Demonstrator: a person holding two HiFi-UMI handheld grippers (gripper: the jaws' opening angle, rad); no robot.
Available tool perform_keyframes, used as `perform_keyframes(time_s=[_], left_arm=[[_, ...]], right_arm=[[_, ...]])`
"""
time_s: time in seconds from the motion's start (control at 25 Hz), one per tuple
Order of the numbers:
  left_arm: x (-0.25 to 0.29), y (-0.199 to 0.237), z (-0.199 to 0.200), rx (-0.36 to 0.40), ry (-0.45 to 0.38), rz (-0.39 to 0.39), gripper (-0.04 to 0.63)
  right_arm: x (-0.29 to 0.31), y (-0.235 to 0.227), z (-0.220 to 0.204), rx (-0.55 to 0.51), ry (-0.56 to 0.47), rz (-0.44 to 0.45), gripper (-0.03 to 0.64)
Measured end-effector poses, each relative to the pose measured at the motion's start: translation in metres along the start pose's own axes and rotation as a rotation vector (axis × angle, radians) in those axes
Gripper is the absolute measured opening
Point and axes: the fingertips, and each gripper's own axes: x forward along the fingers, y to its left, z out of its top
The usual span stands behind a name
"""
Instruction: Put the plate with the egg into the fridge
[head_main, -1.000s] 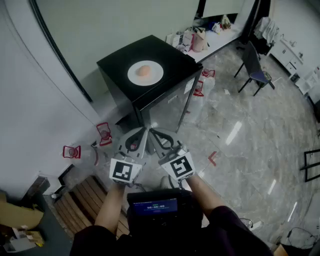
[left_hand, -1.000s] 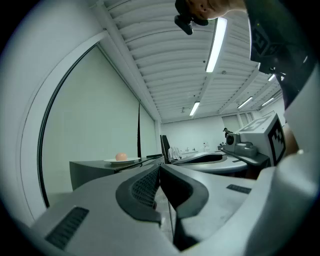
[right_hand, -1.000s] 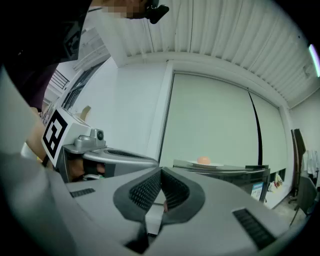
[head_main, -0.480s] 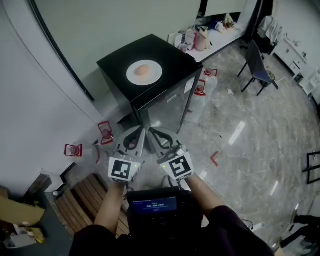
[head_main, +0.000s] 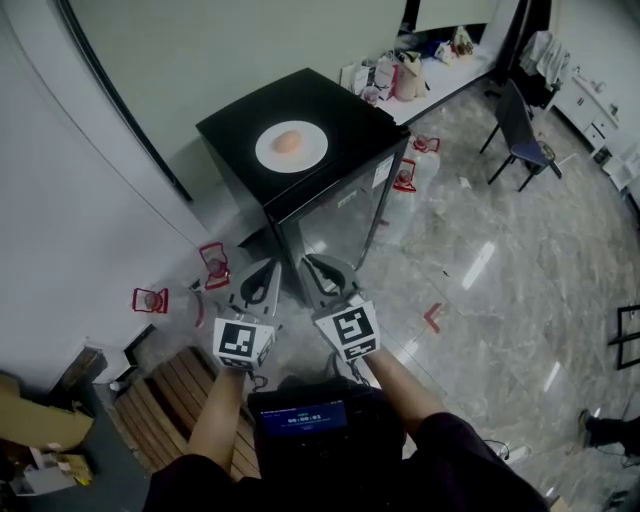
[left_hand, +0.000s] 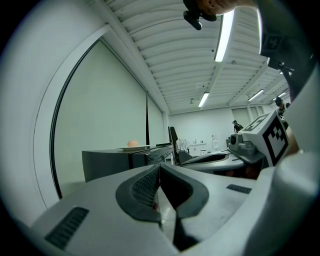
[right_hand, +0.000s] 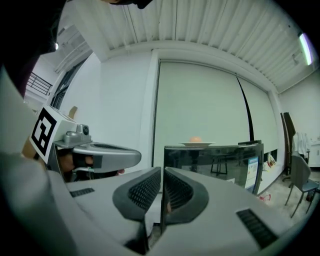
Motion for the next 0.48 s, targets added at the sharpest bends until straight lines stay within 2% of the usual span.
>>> perform_keyframes(time_s=[0.24, 0.36, 0.48], left_arm=[[0.007, 0.023, -0.027, 0.037, 0.014, -0.071, 0.011], [0.004, 0.034, -0.036, 0.031, 0.021, -0.125, 0.011], [0.002, 0.044, -0.044, 0.023, 0.028, -0.193, 0.011]], right_arm=[[0.021, 0.002, -0.045, 0.040, 0.093, -0.144, 0.016], [0.037, 0.007, -0.075, 0.064, 0.149, -0.253, 0.086], [0.055, 0.008, -0.102, 0.062, 0.218, -0.379, 0.092]])
